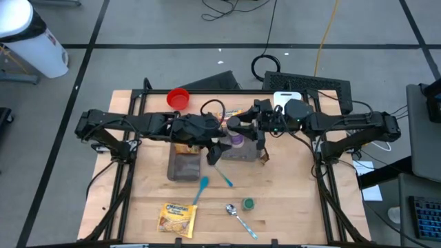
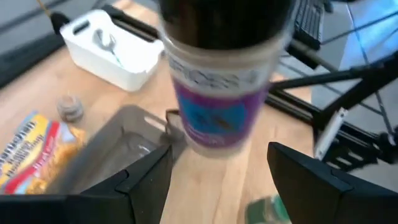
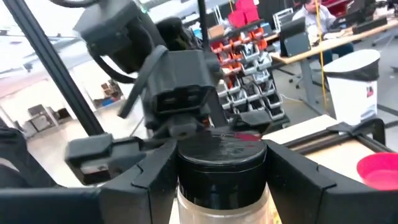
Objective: Pick & Place Food Item
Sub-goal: Put the black spice bottle into the right black bin
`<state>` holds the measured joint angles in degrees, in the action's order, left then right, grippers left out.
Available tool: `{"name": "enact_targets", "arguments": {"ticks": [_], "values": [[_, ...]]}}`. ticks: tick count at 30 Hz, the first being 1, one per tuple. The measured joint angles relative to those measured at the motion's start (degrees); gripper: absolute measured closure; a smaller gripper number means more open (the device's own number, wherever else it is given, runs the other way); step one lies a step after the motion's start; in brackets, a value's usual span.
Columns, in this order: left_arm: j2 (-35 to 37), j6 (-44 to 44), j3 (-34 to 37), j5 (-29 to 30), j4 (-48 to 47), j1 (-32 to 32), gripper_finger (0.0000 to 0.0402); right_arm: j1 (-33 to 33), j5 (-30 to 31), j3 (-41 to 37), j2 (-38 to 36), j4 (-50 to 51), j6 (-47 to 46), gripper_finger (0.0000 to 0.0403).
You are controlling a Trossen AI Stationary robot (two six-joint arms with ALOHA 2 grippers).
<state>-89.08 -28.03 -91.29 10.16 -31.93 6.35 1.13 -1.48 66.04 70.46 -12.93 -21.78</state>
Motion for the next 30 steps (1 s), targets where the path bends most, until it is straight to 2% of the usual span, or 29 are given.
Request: {"name": "enact_targets", "arguments": {"ticks": [9, 14, 19, 22, 30], "values": [[0.0, 3.41, -0.02, 6.33, 3.52, 0.09, 0.0133, 0.0, 0.27, 0.0, 0.07, -5.24, 0.2, 0.0206], [0.0, 6.16, -0.02, 7.09, 8.93, 0.07, 0.0133, -0.02, 0.9, 0.0, 0.4, -9.91, 0.17, 0.0206], [0.0, 6.81, -0.02, 10.6, 10.4, 0.04, 0.0133, 0.03, 2.58, -0.04, 0.63, -12.43, 0.8, 0.0206], [-0.02, 7.59, -0.04, 11.18, 11.41, 0.0, 0.0133, 0.04, 4.48, -0.04, 0.61, -13.1, 1.6, 0.0206], [-0.54, 8.05, -0.11, 12.85, 13.74, -0.12, 0.0133, 0.04, 4.86, -0.04, 0.63, -17.1, 2.19, 0.0206]]}}
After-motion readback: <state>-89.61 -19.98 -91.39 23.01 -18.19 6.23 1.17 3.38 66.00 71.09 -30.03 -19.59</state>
